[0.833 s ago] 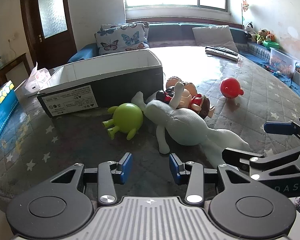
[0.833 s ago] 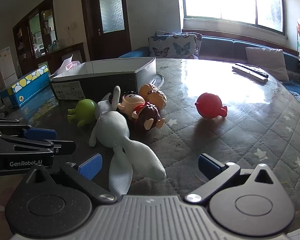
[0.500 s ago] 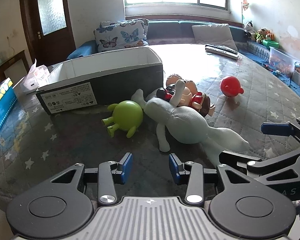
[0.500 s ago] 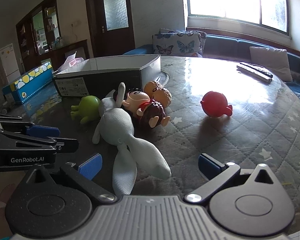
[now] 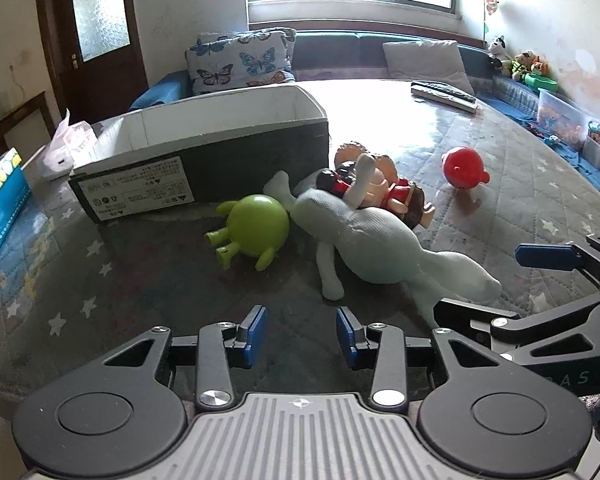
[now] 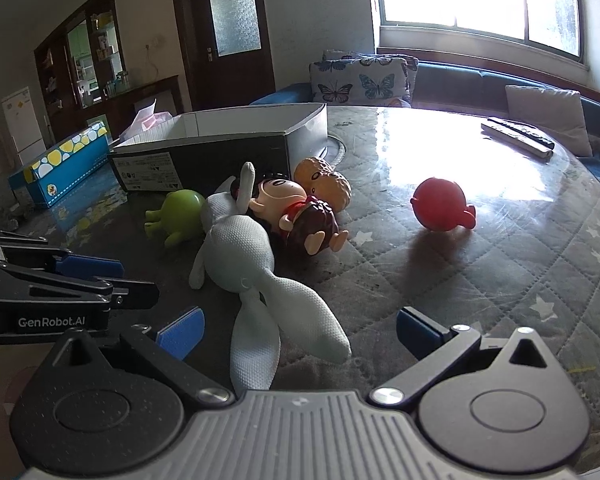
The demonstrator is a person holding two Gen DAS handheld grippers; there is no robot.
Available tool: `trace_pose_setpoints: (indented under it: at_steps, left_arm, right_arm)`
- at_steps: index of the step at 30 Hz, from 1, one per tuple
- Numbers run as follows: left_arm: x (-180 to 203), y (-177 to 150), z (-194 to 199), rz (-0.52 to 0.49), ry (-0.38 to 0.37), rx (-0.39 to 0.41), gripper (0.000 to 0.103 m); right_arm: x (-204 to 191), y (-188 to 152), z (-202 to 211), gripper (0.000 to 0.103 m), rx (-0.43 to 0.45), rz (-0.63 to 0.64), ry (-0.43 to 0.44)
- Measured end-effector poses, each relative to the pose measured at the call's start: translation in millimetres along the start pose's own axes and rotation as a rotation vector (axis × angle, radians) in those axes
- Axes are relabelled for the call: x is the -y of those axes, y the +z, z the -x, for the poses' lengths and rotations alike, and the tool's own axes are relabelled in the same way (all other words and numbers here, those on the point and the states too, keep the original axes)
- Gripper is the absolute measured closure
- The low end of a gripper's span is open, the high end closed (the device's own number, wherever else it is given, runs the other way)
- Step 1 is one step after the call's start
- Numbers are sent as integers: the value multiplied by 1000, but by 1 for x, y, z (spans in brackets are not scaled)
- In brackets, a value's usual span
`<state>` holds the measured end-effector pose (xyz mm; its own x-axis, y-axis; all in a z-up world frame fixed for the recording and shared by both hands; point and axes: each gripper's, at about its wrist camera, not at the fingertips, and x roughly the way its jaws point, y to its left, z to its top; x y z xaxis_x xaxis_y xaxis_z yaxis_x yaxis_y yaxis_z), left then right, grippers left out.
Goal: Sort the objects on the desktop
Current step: 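Move the left gripper down toward the white plush bunny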
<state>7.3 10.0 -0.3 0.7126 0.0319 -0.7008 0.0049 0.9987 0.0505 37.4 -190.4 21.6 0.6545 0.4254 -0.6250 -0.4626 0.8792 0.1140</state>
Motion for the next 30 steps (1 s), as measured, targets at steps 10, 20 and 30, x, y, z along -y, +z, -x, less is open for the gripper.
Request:
trace_pose_setpoints:
  at_steps: [10, 20, 30]
  left_arm:
    - [-1, 6, 0, -23, -11, 10, 62]
    - [-12, 11, -3, 12, -19, 5, 62]
    - [-21, 19, -5, 31, -31, 9, 63]
  right_arm:
    - [-3, 3, -4, 0, -4, 7, 11]
    - [-5, 7, -8, 0, -8, 20, 29]
    - [-8, 11, -13, 0, -14, 47, 41]
